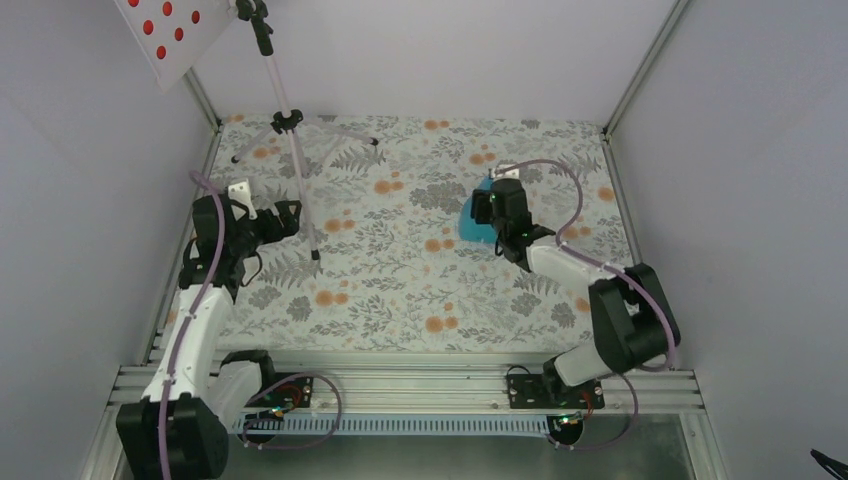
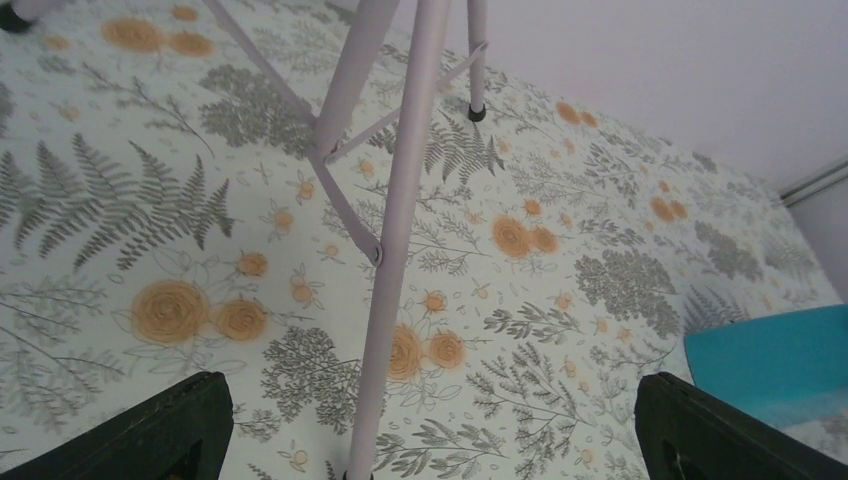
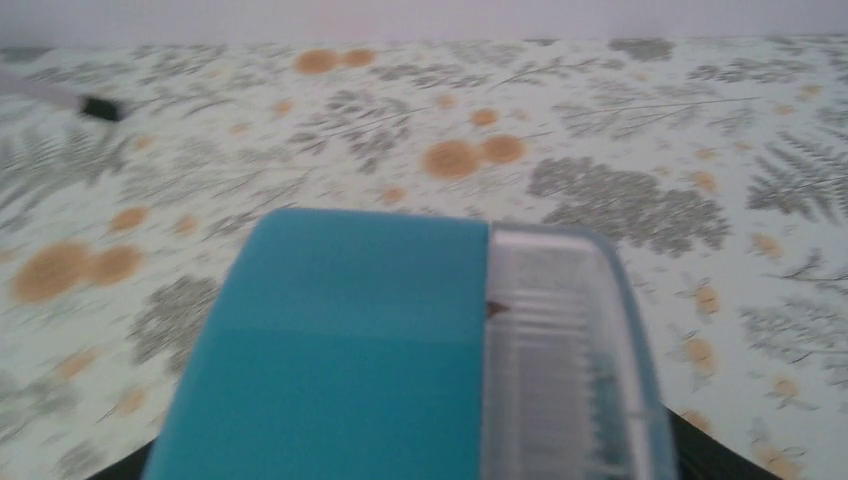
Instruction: Pack up the instrument practice props
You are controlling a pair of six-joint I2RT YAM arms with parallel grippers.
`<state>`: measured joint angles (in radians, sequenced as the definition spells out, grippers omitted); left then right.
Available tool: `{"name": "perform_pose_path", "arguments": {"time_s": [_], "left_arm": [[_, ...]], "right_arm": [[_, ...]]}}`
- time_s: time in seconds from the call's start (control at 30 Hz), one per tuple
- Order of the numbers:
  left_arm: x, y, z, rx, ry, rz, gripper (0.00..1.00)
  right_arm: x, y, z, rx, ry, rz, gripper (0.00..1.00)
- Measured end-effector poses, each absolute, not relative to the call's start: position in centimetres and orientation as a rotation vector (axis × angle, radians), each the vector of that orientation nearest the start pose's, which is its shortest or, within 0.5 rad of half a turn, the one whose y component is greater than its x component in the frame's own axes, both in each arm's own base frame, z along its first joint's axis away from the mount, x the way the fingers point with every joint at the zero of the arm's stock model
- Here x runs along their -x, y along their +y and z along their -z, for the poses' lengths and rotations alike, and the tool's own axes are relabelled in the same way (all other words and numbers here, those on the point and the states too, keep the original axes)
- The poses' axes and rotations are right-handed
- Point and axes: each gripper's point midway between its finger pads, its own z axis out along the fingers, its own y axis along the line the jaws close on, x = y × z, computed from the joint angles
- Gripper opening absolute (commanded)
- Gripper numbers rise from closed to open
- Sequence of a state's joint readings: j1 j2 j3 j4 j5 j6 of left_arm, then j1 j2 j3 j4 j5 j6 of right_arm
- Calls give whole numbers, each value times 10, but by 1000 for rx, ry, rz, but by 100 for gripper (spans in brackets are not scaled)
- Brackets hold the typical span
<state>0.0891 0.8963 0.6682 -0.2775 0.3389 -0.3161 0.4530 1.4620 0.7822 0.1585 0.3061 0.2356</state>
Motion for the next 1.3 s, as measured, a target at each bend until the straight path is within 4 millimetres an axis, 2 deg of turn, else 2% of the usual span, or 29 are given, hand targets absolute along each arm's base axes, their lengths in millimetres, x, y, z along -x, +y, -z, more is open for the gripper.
{"name": "perform_pose_path", "arguments": {"time_s": [0.17,0.27,0.37,0.47,0.53,0.63,0.73,0.83,0.9,1.0,1.13,1.3], "left_arm": [[-336,-26,-201,253,2053,588,99],[-351,-29,-201,232,2045,640,94],[-371,-32,-202,204,2042,681,86],[-390,-33,-201,180,2037,709,80],[-401,-35,-199,163,2031,728,75],[-416,-36,-197,139,2021,753,67],[-433,-37,-194,111,2010,770,45],[-447,-39,-190,98,1992,803,28],[-453,-41,-186,104,1983,835,20],[-457,-47,-183,81,1973,846,4],[-460,-61,-184,8,1963,800,2],[-452,-80,-183,10,1971,751,2]], "right_arm": [[-449,104,-147,-46,2046,-26,72],[-470,87,-146,-73,2043,-16,84],[-479,78,-142,-68,2058,-24,100],[-481,78,-149,-37,2052,-63,100],[-478,84,-164,-11,2028,-117,99],[-469,95,-204,26,1947,-208,100],[-451,105,-250,60,1845,-307,100],[-429,112,-280,87,1760,-396,100],[-416,116,-287,102,1738,-438,100],[-402,120,-286,119,1735,-493,100],[-390,123,-286,144,1739,-519,100],[-375,121,-301,160,1716,-521,100]]}}
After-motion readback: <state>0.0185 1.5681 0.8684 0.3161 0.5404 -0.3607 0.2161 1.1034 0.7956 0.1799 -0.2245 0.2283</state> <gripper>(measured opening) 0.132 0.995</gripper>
